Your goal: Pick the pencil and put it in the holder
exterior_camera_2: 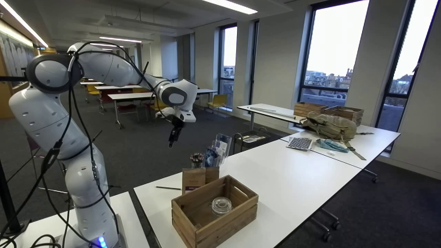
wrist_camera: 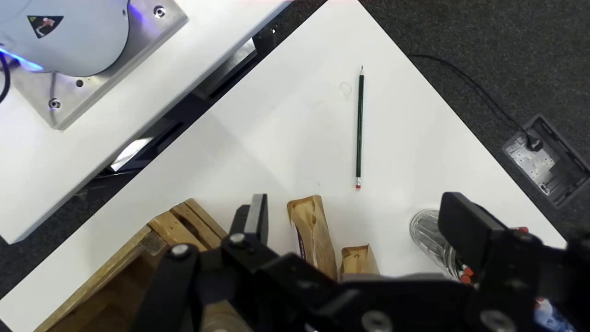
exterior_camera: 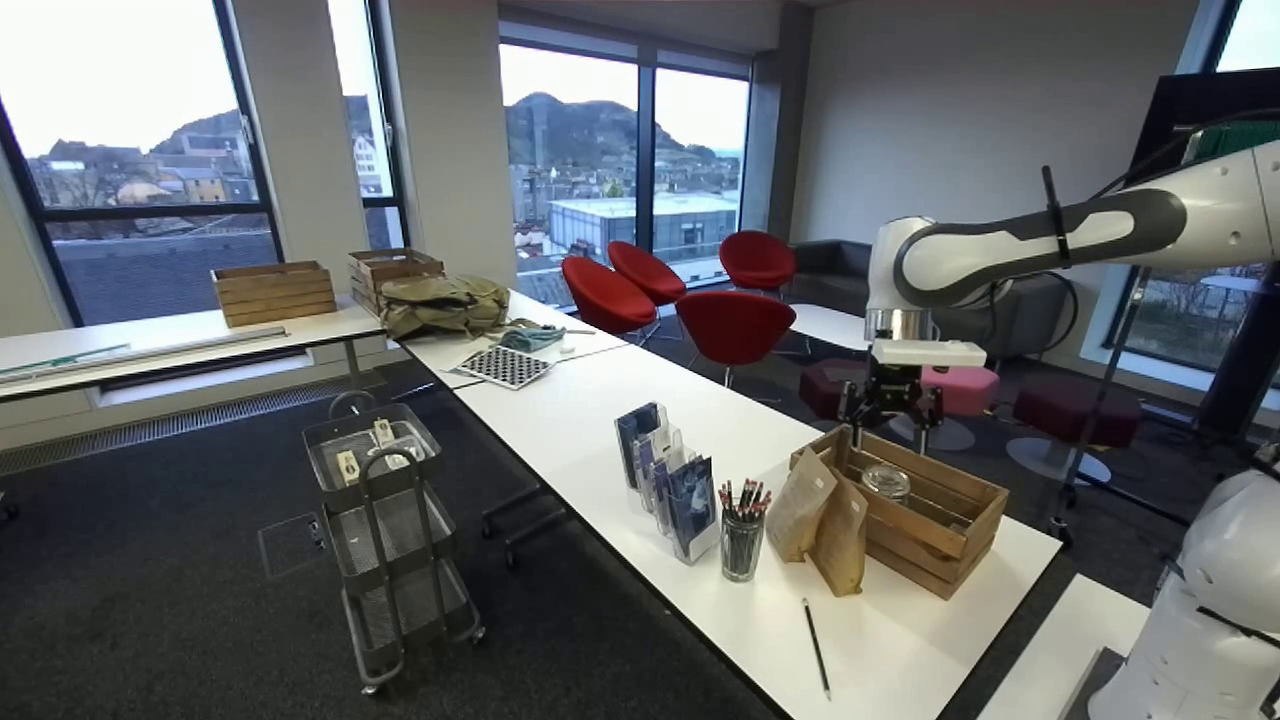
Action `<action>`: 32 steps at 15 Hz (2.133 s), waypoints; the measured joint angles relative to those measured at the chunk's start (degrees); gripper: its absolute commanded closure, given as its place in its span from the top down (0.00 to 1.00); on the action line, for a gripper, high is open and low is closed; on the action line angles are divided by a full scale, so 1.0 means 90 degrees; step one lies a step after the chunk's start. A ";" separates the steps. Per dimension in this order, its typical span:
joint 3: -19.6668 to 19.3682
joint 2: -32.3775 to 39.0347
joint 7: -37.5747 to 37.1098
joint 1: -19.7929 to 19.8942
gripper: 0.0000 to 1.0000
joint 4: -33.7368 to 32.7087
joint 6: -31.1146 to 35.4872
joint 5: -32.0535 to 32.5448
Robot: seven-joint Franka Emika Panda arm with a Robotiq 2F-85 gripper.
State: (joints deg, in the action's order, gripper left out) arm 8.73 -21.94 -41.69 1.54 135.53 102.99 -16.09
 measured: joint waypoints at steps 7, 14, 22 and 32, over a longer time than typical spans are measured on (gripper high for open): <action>0.0055 0.0118 0.0161 -0.0161 1.00 0.0082 0.0074 0.0008; 0.0441 0.1188 -0.0049 -0.0561 1.00 0.0564 0.1459 0.0005; 0.0396 0.2574 0.0061 -0.0769 1.00 0.0547 0.2004 -0.0371; 0.0369 0.2685 0.0257 -0.0772 1.00 0.0446 0.2004 -0.0528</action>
State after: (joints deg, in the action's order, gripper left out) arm 12.05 2.23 -39.38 -5.40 139.54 121.03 -20.84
